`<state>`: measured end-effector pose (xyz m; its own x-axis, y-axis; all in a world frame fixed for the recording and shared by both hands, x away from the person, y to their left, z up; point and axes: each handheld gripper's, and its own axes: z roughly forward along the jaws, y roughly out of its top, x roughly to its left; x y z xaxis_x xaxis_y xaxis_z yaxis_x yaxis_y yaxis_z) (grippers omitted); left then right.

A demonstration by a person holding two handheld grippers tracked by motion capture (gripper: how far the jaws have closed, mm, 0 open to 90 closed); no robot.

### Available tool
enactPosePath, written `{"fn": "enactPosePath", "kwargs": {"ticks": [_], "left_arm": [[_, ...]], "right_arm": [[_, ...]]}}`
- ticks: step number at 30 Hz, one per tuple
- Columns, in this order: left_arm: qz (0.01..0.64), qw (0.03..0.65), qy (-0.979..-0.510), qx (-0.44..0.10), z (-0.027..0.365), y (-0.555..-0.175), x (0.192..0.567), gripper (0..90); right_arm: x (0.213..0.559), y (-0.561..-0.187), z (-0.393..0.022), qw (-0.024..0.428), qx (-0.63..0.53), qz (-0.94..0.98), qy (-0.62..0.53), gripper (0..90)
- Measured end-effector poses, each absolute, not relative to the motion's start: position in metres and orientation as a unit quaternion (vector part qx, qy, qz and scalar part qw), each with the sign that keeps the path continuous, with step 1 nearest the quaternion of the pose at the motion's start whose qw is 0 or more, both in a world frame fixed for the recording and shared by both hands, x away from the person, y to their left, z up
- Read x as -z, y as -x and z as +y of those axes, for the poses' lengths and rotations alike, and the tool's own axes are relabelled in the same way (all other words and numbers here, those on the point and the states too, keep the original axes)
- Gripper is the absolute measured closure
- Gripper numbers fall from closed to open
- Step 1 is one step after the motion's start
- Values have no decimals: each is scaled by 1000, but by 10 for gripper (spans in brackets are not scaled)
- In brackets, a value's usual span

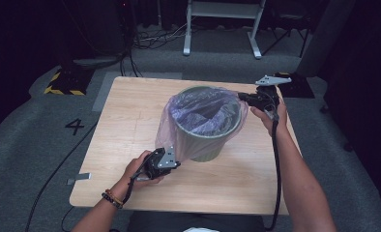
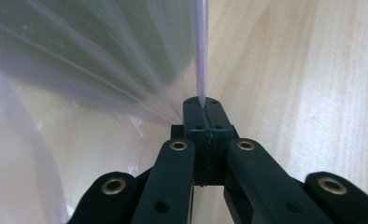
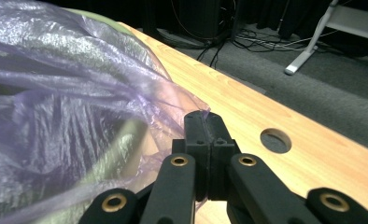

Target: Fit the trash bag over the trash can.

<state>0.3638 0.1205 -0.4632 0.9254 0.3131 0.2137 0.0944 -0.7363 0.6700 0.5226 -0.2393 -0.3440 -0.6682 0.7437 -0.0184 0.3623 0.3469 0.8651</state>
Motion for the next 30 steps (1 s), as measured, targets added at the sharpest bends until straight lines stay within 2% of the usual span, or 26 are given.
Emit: {"fn": "enactPosePath", "kwargs": {"ticks": [2,3,6,7,11,14,17,21,30], "left_arm": [[111,354,-916,-156,122,-362,462,900],[116,363,-912,-154,124,-362,460,830],[138,411,-887,-155,138,-359,445,474],[140,435,-876,-154,145,-357,438,397],[155,527,-822,-150,174,-352,401,245],[167,577,-784,-158,192,-358,374,223],[185,587,-767,-179,200,-370,353,217],[209,549,-774,-235,193,-389,338,209],[235,455,-808,-291,174,-449,335,242]], "right_arm": [[349,-522,-244,201,-460,789,-355,900],[351,-522,-245,197,-462,787,-358,900],[356,-522,-247,199,-462,784,-363,897],[356,-522,-248,197,-465,783,-363,897],[357,-522,-250,198,-476,774,-368,894],[357,-523,-249,200,-479,772,-367,890],[355,-523,-247,203,-482,770,-366,886],[353,-523,-245,205,-485,771,-359,873],[349,-524,-243,209,-482,777,-347,865]]}}
